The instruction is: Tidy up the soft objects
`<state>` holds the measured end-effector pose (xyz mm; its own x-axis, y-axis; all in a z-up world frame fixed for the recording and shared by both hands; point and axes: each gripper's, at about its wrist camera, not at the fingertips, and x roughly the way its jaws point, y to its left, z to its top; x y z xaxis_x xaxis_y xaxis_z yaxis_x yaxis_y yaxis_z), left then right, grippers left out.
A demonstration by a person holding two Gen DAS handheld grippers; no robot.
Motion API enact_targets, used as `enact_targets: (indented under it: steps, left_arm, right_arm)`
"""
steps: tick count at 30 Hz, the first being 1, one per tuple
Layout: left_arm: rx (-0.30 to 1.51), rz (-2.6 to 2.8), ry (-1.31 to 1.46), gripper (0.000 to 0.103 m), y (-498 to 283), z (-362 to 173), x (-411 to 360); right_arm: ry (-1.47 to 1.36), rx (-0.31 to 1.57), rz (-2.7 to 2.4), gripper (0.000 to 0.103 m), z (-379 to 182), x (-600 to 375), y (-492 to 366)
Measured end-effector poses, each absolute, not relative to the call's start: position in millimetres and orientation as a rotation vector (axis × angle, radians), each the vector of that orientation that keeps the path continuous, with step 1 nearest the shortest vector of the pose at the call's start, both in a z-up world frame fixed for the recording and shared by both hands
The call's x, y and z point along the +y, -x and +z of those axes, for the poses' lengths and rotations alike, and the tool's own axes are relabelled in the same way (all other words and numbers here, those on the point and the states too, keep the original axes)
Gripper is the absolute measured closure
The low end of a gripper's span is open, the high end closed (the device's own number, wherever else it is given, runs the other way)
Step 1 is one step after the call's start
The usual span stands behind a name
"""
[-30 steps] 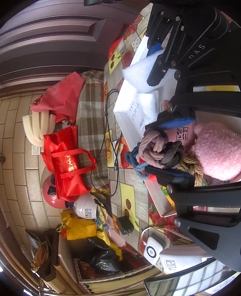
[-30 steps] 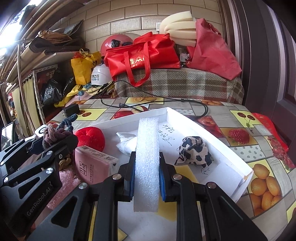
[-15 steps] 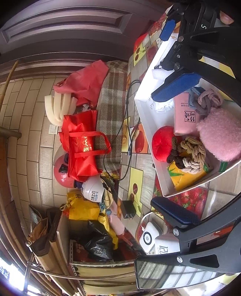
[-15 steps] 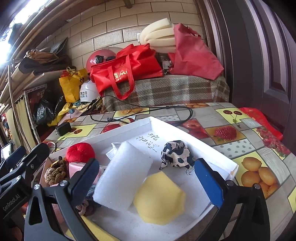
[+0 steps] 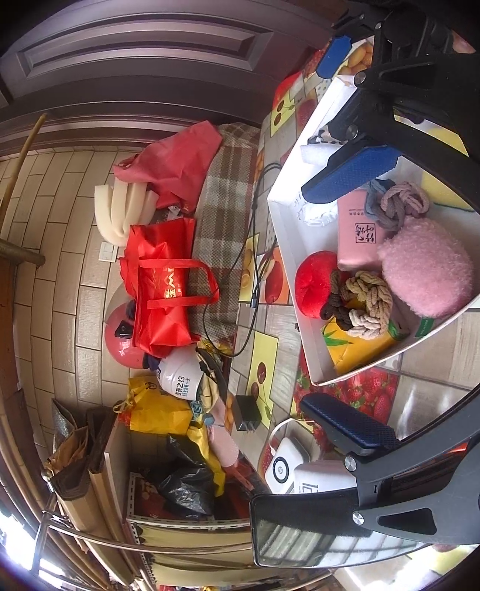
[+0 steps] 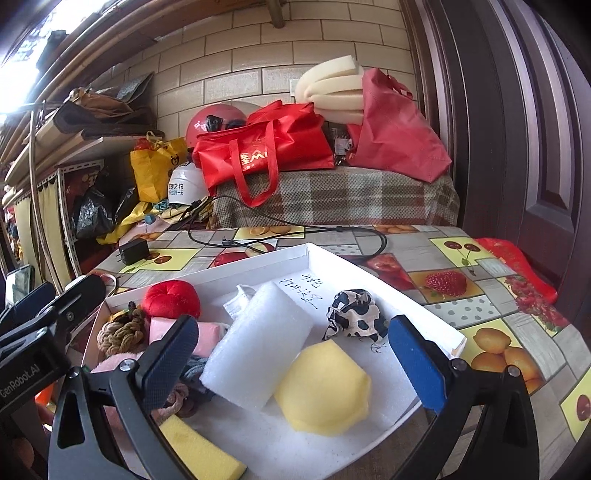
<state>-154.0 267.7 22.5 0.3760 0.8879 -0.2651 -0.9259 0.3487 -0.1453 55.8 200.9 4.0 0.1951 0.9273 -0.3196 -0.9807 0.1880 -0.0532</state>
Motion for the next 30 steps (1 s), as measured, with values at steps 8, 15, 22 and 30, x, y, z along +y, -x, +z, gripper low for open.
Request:
enact_targets:
  steps: [8,15,22,30]
  left_arm:
    - [0.158,1.168,0.282,0.0,159,21,247]
    - [0.165,1.147,0.282,0.0,163,20,225]
    - [0.169,1.138,0.273,0.0,167,20,206]
    - [0.182,1.119,0.264,0.0,170,19,181]
  right_arm:
    - [0.286,0.21,1.358,0.0,3,182,-48]
    - [0.29,0.212,1.362,0.0,1,160,-45]
    - [0.294,0.208,1.367,0.0,-1,141,-43]
    - [0.307,0.228,1.383,0.0,-5,122,-42]
